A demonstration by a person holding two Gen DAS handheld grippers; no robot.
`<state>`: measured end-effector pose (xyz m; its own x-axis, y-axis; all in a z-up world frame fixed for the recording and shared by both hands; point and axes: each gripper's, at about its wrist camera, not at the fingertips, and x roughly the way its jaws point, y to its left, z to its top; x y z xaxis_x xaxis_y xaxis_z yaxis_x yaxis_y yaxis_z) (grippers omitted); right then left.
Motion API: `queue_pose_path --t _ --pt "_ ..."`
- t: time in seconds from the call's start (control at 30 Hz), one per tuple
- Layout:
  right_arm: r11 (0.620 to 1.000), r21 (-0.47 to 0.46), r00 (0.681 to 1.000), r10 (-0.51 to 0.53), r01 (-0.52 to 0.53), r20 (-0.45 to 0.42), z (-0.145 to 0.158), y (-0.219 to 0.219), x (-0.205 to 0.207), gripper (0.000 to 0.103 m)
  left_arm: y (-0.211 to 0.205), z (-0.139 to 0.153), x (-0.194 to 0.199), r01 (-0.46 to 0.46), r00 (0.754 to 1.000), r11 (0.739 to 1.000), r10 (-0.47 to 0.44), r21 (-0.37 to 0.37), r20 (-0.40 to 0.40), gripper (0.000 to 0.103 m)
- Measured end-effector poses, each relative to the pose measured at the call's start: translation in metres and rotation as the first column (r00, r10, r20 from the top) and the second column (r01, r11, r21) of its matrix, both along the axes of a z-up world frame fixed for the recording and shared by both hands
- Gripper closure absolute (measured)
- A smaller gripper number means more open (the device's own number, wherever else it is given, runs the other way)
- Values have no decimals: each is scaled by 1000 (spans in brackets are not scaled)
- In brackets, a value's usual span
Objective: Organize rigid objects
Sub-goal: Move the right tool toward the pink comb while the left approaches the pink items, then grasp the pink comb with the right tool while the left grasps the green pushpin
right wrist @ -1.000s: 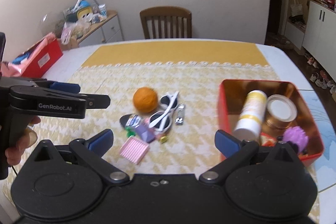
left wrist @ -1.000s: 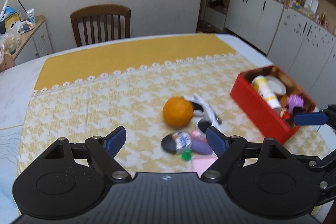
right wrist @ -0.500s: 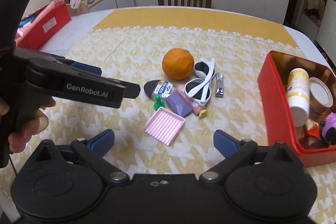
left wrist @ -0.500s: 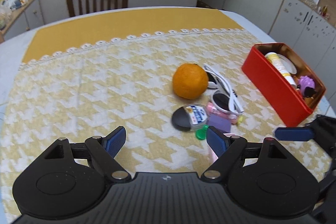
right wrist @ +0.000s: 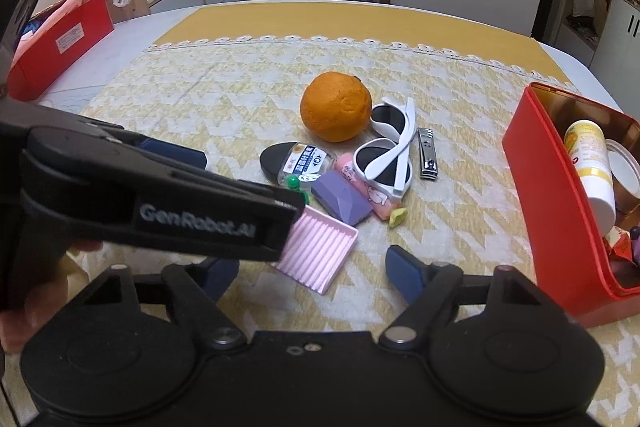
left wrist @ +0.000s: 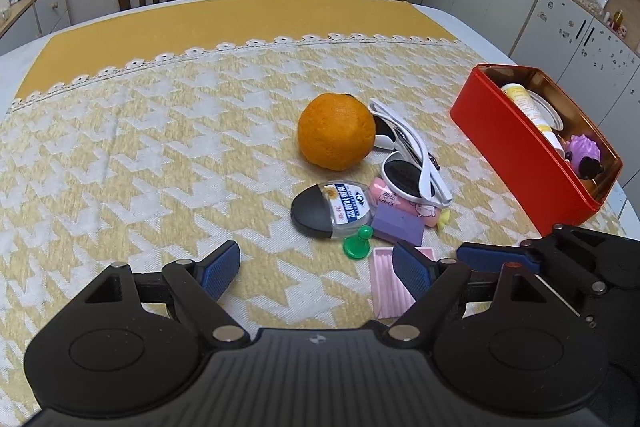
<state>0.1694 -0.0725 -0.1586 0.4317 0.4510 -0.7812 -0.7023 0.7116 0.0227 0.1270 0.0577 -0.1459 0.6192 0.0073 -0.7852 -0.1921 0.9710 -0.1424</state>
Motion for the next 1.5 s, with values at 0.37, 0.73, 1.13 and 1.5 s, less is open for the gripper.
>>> queue_pose_path --t 0.37,0.73,1.13,1.5 --pt "1000 -29 999 -8 9 42 -6 6 0 38 -6 -4 3 0 1000 1000 0 -3 6 54" --pt "999 -26 999 21 -20 48 -5 -6 0 56 -18 -6 11 59 998 997 -58 -46 25 70" --pt "999 -26 998 38 -36 53 -3 -25 2 62 -21 -4 20 57 998 993 -53 -107 33 80" --pt "999 -27 997 43 -41 63 -3 -40 3 62 -26 -9 24 64 998 994 -62 -89 25 84"
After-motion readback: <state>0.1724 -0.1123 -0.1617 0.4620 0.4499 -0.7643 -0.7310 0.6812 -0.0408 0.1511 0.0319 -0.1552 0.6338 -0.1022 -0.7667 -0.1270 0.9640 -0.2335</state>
